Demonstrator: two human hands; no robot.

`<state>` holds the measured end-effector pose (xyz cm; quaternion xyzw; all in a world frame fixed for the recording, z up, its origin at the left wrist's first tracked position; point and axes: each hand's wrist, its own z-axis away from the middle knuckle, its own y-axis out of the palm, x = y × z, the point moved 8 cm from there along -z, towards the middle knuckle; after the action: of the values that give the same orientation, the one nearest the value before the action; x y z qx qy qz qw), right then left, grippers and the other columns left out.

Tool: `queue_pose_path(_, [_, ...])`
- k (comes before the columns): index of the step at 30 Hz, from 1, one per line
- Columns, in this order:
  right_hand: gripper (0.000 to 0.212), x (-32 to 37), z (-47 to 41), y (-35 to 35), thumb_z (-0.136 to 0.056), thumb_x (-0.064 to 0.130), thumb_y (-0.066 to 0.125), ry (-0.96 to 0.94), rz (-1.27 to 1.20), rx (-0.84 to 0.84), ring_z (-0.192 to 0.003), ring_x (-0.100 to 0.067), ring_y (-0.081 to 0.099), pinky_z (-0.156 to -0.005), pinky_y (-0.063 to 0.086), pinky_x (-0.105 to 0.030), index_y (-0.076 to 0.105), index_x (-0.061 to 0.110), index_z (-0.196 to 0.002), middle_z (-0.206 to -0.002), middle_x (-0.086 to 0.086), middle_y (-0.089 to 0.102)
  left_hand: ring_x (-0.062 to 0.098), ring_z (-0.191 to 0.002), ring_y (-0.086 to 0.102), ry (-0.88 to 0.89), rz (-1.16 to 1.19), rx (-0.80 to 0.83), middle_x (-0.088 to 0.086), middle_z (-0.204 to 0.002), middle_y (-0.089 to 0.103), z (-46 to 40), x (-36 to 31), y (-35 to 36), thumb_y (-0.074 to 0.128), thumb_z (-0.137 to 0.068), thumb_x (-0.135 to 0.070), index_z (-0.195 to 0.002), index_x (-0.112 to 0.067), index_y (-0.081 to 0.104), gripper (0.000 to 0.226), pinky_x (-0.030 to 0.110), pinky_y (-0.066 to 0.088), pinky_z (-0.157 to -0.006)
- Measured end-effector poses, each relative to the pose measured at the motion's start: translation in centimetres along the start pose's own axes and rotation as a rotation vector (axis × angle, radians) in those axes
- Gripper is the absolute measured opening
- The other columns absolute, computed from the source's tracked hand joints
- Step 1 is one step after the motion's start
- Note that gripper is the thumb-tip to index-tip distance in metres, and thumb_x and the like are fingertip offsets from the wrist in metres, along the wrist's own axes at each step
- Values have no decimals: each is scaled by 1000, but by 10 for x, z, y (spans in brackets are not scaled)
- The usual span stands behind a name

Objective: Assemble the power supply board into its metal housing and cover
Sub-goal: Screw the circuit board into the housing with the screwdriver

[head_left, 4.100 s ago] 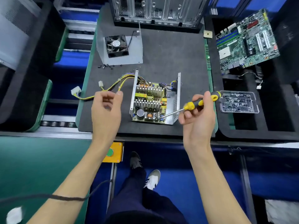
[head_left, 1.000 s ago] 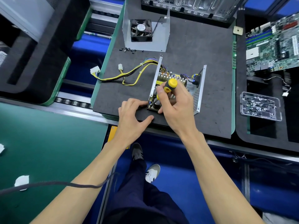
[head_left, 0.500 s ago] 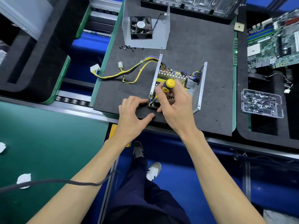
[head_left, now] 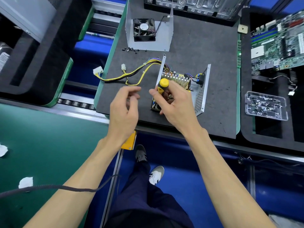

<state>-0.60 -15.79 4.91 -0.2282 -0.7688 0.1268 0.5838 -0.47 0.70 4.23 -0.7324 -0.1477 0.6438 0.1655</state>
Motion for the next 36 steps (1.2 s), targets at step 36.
queue_pose_path(36, [12,4,-5,-6,-80,20,65,128,-126,168,-56,-10,40,-57,37,-18,62,20,-91,-64,3,54,22,-87,61,354,-316,377,8,-94,66,-25,-114,6,76,-83,-6,-100,-5,73,18,42,49,-84])
